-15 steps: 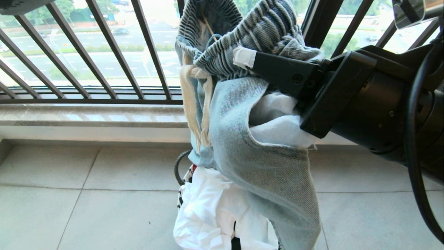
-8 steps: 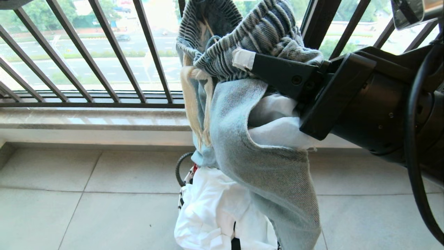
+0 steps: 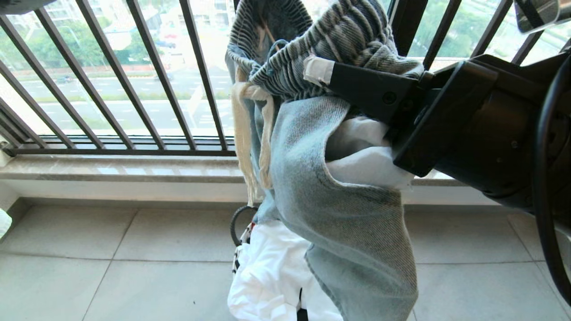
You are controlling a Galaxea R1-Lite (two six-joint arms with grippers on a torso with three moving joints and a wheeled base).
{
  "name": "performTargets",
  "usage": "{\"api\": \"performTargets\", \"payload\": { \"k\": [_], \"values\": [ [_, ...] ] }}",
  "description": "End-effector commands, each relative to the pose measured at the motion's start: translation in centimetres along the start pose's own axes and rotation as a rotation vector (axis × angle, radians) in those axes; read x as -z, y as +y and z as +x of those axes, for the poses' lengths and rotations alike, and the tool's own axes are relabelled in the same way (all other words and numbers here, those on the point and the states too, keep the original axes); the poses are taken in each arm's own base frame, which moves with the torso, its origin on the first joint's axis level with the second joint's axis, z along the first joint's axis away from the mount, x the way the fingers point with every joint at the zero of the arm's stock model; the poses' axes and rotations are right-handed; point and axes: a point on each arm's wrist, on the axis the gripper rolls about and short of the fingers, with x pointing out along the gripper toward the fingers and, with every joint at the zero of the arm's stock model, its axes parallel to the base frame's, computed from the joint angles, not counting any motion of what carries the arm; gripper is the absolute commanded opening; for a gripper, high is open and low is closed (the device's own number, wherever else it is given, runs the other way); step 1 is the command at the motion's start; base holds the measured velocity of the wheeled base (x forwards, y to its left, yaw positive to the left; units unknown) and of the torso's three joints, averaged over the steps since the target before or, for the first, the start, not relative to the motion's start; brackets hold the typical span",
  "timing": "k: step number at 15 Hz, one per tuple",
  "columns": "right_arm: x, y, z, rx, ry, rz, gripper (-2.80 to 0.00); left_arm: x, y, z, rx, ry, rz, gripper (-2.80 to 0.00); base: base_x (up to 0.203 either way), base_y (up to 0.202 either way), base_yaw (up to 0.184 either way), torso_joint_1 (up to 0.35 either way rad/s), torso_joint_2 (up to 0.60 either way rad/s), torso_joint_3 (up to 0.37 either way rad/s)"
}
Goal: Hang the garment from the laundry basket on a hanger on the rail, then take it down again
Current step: Hang the clothes on the clothes rack
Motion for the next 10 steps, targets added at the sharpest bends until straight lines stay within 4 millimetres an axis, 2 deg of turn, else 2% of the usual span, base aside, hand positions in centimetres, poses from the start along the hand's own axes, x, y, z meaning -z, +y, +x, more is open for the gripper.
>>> {"api": "performTargets", "payload": {
  "k": [1,10],
  "values": [
    [-0.16,0.07,-0.09,-0.004,-0.008,0.0,-2.8,0.4,0.04,-0.06,-0.003,0.012,0.048,-2.8,0.0,0.0,0.0,0.002,0.0,0.186],
    [-0.58,0.12,-0.33,-0.003,-0.019,-0.003,-2.8,0.34,0.05,-0.13,-0.001,0.009,0.053,-2.8,0.0,0.0,0.0,0.0,0.0,0.201]
  ]
}}
